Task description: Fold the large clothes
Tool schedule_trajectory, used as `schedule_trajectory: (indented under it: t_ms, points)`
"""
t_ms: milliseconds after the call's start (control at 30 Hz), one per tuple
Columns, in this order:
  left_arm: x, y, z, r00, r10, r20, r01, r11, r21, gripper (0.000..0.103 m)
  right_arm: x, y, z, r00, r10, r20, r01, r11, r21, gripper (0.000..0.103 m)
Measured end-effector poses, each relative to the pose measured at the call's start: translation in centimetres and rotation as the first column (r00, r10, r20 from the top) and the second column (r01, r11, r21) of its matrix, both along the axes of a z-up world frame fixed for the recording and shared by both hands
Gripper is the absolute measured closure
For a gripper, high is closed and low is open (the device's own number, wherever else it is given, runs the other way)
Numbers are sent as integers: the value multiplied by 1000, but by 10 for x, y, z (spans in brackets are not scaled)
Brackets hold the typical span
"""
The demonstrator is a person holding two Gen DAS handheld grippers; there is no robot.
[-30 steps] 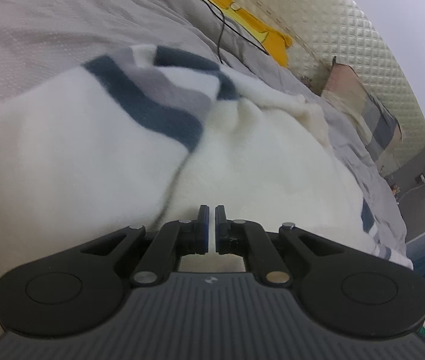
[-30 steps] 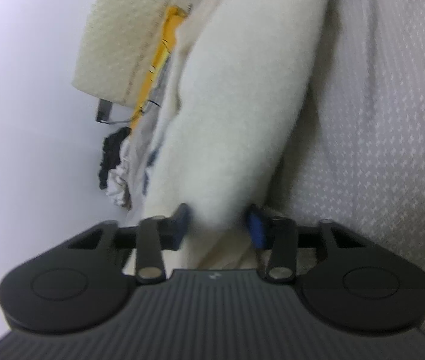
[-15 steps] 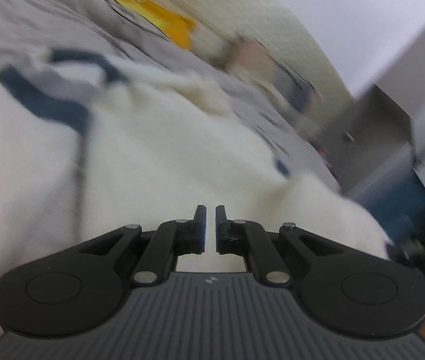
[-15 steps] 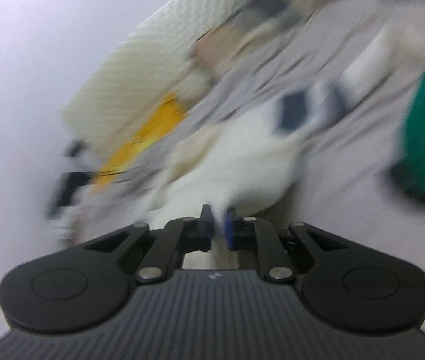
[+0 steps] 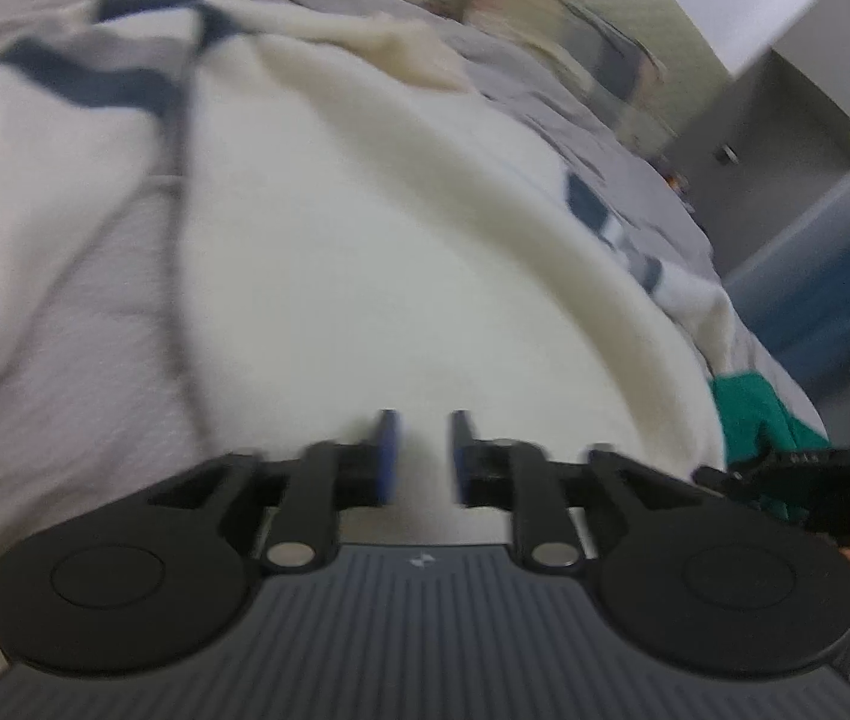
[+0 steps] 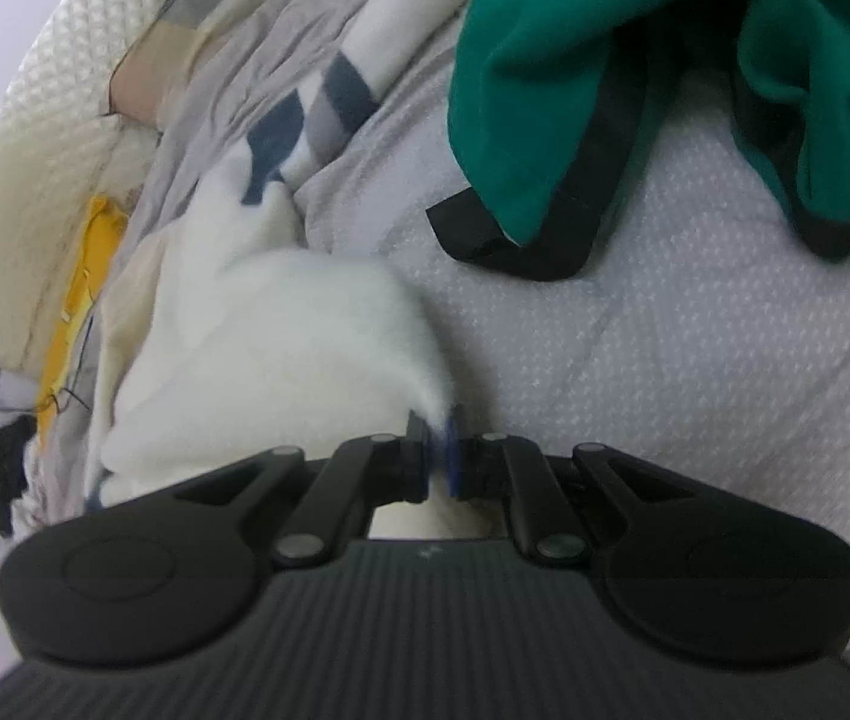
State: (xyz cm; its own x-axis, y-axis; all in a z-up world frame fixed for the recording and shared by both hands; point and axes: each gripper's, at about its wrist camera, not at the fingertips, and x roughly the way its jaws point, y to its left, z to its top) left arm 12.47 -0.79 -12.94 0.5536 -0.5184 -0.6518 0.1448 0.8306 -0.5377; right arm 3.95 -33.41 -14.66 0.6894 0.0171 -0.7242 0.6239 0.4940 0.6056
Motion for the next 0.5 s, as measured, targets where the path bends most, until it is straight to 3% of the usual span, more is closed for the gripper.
schedule_trajectory:
  t_ms: [100, 400, 500]
  points:
    - [-9, 14, 0, 997, 70, -12, -70, 997, 11, 51, -7, 5, 5, 999, 23, 33, -21, 999, -36, 94]
    - [3, 17, -22, 979, 120, -163, -122, 993, 3, 48, 11, 9, -5, 997, 58, 53, -58, 998, -5, 94]
    - [-2, 27, -22, 973, 144, -181, -152, 988, -30, 48, 5, 14, 3, 995, 70, 73, -67, 997, -44, 94]
